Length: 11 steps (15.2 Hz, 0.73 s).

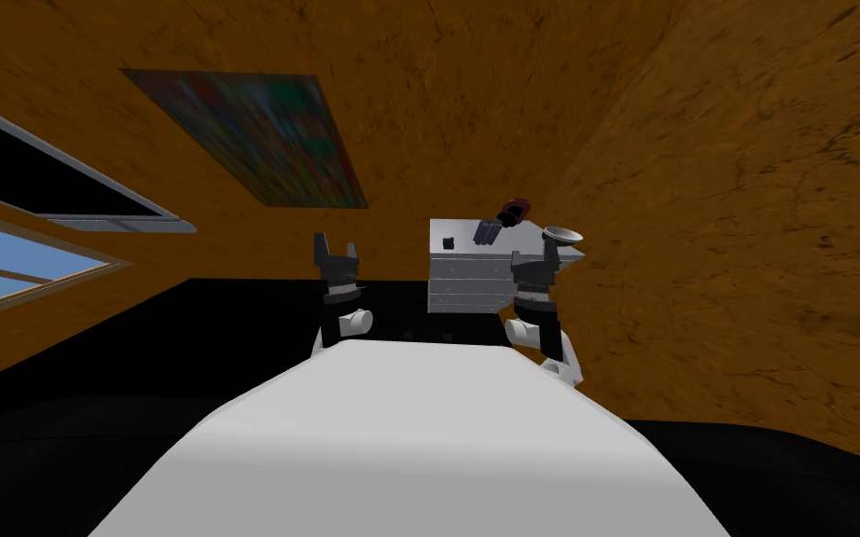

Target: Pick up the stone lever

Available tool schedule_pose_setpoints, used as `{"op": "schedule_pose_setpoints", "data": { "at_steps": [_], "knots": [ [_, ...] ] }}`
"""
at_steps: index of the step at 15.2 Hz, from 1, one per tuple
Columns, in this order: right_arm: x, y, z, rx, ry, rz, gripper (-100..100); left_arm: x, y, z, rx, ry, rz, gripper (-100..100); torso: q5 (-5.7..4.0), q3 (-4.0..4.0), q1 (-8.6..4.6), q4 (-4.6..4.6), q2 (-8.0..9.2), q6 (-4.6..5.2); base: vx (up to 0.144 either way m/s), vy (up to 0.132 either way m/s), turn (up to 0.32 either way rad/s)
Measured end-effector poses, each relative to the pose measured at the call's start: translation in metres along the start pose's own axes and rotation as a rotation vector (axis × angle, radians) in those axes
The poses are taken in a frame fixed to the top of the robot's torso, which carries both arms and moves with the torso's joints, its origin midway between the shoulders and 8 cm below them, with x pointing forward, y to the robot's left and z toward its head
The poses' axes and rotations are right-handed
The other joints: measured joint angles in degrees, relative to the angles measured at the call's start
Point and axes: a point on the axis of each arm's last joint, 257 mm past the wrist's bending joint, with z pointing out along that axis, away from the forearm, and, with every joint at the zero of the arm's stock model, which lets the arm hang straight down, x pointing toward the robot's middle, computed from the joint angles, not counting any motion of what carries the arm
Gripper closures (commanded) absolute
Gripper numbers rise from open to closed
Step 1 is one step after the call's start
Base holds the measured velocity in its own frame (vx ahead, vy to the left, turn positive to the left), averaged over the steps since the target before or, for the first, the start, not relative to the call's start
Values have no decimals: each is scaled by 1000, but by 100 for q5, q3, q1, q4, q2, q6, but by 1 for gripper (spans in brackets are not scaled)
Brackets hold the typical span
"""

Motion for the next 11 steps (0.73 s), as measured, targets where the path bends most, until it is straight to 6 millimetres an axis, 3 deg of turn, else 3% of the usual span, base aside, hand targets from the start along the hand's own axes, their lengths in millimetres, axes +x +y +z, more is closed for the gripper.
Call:
{"op": "schedule_pose_setpoints", "data": {
  "at_steps": [11],
  "knots": [
    [-50,-51,-2,232,-23,113,-100,0,0,0,0,0,0,0,1,-5,5,-2,-8,0,57,94,-52]
  ]
}}
